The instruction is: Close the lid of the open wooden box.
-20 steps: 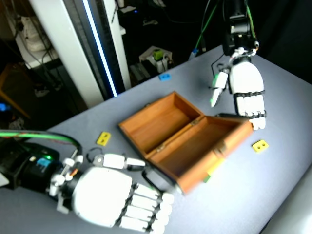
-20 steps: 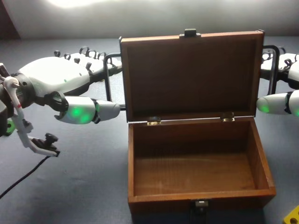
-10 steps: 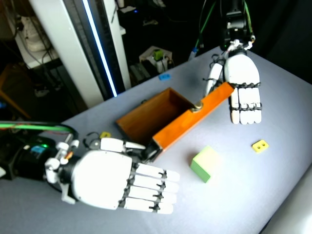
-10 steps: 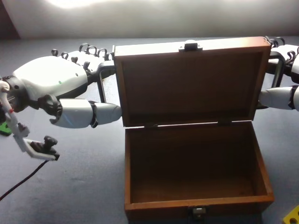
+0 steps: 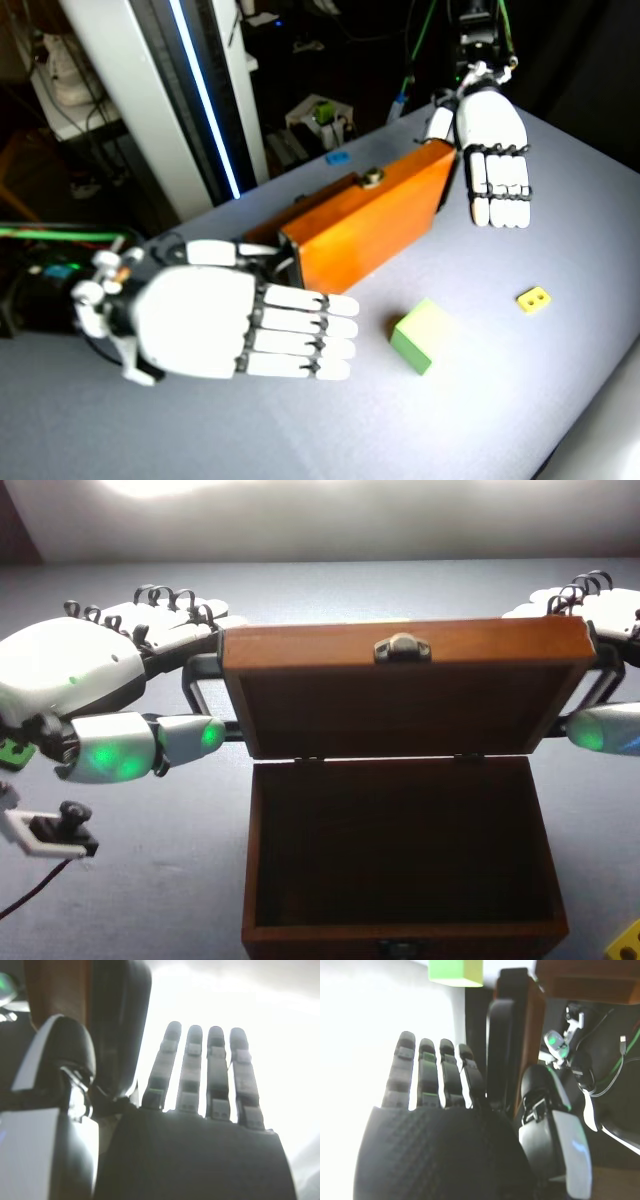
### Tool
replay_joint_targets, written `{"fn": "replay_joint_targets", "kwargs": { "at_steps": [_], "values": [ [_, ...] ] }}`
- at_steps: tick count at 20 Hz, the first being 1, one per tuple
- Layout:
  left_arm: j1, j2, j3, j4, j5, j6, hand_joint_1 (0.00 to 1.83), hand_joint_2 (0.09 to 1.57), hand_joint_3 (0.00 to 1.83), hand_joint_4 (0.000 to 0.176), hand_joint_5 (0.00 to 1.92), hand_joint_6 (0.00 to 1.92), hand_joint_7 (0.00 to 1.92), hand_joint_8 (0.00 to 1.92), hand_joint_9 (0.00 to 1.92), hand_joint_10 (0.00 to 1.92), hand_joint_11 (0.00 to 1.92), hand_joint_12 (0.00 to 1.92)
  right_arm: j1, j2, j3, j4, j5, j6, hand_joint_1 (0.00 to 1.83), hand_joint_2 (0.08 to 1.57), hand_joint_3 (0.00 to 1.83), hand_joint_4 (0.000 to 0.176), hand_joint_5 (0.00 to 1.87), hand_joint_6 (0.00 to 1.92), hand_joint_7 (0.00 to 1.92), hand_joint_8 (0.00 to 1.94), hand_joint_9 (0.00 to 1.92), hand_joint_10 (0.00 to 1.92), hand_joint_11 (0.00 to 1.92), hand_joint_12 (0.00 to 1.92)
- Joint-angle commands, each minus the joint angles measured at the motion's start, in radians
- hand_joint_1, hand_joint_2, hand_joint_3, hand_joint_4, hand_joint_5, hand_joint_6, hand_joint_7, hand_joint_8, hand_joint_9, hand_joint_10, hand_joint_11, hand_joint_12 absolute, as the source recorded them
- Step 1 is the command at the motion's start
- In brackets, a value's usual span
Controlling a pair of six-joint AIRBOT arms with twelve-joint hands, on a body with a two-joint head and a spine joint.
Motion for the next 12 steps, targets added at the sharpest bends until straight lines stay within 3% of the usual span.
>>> {"fn": "replay_joint_targets", "kwargs": {
  "at_steps": [1,2,3,5,7,8,9,11,12],
  "values": [
    [0.001,0.011,-0.008,-0.021,-0.150,0.000,0.00,1.37,0.00,0.000,0.08,0.01,0.00,0.00,0.03,0.01,0.06,0.05,0.002,0.004,-0.009,0.031,0.139,0.009,0.13,1.36,0.00,0.000,0.05,0.00,0.04,0.00,0.00,0.00,0.02,0.01],
    [0.017,0.020,-0.023,-0.027,-0.164,0.007,0.00,1.36,0.00,0.000,0.08,0.01,0.00,0.00,0.05,0.02,0.08,0.06,-0.006,0.010,-0.019,0.031,0.149,0.009,0.14,1.35,0.00,0.004,0.05,0.00,0.04,0.00,0.00,0.00,0.03,0.01],
    [0.036,0.029,-0.037,-0.034,-0.179,0.013,0.00,1.34,0.00,0.000,0.06,0.00,0.00,0.00,0.04,0.01,0.09,0.07,-0.015,0.018,-0.030,0.031,0.162,0.009,0.14,1.34,0.00,0.025,0.05,0.00,0.04,0.00,0.00,0.00,0.07,0.03],
    [0.066,0.041,-0.054,-0.049,-0.208,0.013,0.00,1.34,0.00,0.000,0.07,0.01,0.00,0.00,0.06,0.02,0.13,0.09,-0.030,0.034,-0.050,0.031,0.183,0.009,0.19,1.32,0.00,0.022,0.04,0.00,0.05,0.00,0.01,0.00,0.08,0.03],
    [0.088,0.052,-0.070,-0.057,-0.228,0.018,0.00,1.32,0.00,0.000,0.07,0.00,0.00,0.00,0.07,0.01,0.09,0.18,-0.044,0.047,-0.066,0.031,0.197,0.009,0.27,1.32,0.00,0.000,0.04,0.00,0.06,0.00,0.01,0.00,0.07,0.03],
    [0.100,0.059,-0.083,-0.064,-0.237,0.033,0.00,1.31,0.00,0.000,0.05,0.00,0.00,0.00,0.05,0.00,0.02,0.25,-0.050,0.050,-0.071,0.031,0.200,0.009,0.27,1.32,0.00,0.000,0.04,0.00,0.07,0.01,0.02,0.01,0.09,0.04],
    [0.125,0.070,-0.107,-0.079,-0.251,0.060,0.00,1.33,0.01,0.000,0.02,0.00,0.00,0.00,0.01,0.00,0.00,0.15,-0.062,0.050,-0.079,0.033,0.204,0.009,0.26,1.32,0.00,0.000,0.05,0.00,0.08,0.01,0.03,0.01,0.11,0.05],
    [0.152,0.075,-0.121,-0.090,-0.271,0.062,0.00,1.34,0.01,0.000,0.02,0.00,0.00,0.00,0.02,0.01,0.00,0.14,-0.076,0.049,-0.085,0.037,0.207,0.009,0.25,1.31,0.00,0.002,0.04,0.00,0.06,0.00,0.02,0.00,0.09,0.04],
    [0.173,0.076,-0.129,-0.103,-0.287,0.062,0.00,1.34,0.01,0.000,0.01,0.00,0.00,0.00,0.02,0.00,0.00,0.12,-0.085,0.049,-0.089,0.039,0.208,0.009,0.26,1.30,0.00,0.014,0.03,0.00,0.06,0.00,0.01,0.00,0.09,0.04]
  ]
}}
